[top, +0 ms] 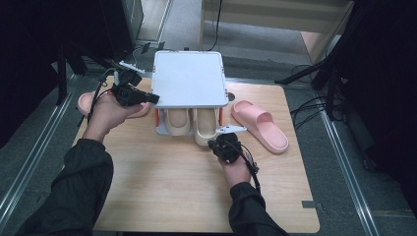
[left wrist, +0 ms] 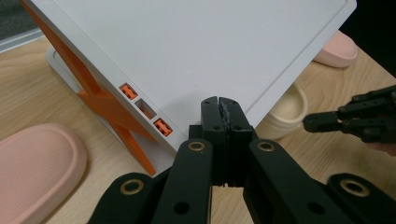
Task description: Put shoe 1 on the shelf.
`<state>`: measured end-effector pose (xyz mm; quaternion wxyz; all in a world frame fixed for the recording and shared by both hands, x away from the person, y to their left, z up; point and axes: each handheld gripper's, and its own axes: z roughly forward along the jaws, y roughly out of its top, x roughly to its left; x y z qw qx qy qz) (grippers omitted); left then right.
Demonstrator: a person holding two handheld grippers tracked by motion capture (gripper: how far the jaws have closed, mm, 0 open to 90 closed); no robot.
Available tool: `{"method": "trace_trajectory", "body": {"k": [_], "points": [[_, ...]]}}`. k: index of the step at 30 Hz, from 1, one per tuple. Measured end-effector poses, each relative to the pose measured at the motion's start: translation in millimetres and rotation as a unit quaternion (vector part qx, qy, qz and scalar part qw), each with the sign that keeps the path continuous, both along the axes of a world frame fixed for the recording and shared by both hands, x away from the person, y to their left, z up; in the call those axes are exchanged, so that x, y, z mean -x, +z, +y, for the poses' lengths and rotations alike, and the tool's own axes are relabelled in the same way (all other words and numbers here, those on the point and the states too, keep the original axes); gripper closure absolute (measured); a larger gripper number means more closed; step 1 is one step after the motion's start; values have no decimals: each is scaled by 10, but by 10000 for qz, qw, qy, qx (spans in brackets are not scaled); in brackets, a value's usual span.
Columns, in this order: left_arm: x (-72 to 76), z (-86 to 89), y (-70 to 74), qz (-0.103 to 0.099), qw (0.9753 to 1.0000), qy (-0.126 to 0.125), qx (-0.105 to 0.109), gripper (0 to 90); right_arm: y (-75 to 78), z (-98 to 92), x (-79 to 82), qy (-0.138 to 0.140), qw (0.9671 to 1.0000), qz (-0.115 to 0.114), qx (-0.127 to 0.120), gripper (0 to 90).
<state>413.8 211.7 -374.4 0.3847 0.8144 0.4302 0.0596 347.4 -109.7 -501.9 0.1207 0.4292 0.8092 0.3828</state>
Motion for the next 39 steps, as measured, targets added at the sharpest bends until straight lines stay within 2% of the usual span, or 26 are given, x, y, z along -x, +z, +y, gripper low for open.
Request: {"method": "trace_trajectory", "body": {"k": [4, 9, 13, 18, 21, 25, 28, 33, 34, 39], "points": [[1, 1, 1, 4, 10000, 6, -3, 898, -11, 73, -158, -65, 10000, 11, 20, 900], [1, 0, 1, 10, 10000, 14, 7, 898, -39, 111, -322, -199, 9996, 79, -166, 900], [-1, 6, 0, 33, 10000, 17, 28, 898, -75, 129, -405, -249, 9991, 81, -337, 900], [-6, 15, -5, 15, 10000, -7, 44, 898, -70, 125, -434, -251, 9990, 119, -344, 900], [-11, 25, -10, 8, 10000, -35, 80, 897, -46, 101, -393, -196, 9988, 218, -404, 900], [-16, 37, -4, 92, 9998, 17, 171, 859, -8, 42, -290, -37, 9987, 206, -464, 873], [-9, 34, 16, 97, 9998, 75, 160, 783, 19, -10, -201, 58, 9980, 306, -544, 831], [44, 85, 88, 151, 9992, 271, 244, 637, 86, -92, -28, 325, 9971, 298, -625, 726], [53, 104, 101, 160, 9991, 300, 250, 601, 109, -112, 26, 401, 9969, 268, -626, 693], [144, 231, 167, 107, 9984, 425, 366, 541, 174, -215, 230, 789, 9950, 105, -597, 619]]}}
